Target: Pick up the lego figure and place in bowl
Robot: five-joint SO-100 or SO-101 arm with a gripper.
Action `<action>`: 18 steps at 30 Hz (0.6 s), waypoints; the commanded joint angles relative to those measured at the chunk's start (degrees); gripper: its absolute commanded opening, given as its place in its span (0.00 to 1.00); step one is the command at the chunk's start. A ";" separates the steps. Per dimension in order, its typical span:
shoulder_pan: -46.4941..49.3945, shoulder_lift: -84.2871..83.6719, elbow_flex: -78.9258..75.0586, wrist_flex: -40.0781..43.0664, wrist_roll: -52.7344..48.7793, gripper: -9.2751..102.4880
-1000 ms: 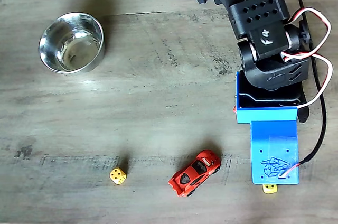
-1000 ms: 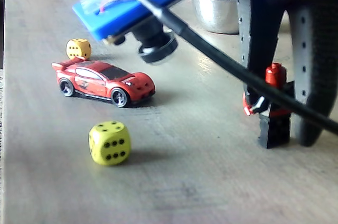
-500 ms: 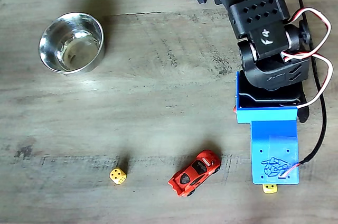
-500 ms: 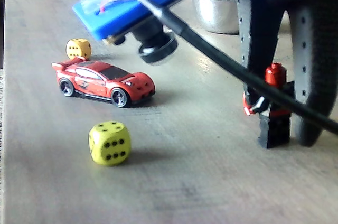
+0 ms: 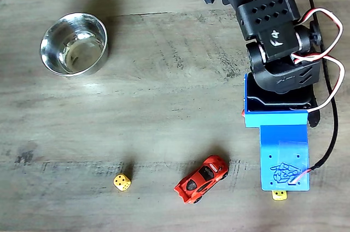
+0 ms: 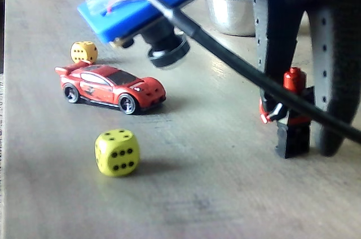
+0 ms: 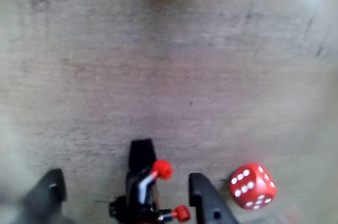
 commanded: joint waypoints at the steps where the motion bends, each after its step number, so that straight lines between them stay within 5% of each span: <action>1: 0.00 0.26 -0.44 -0.70 -0.35 0.32; 9: 0.00 0.26 -0.44 -0.70 -0.35 0.20; 18: 0.26 -0.09 -0.44 -0.70 -0.35 0.19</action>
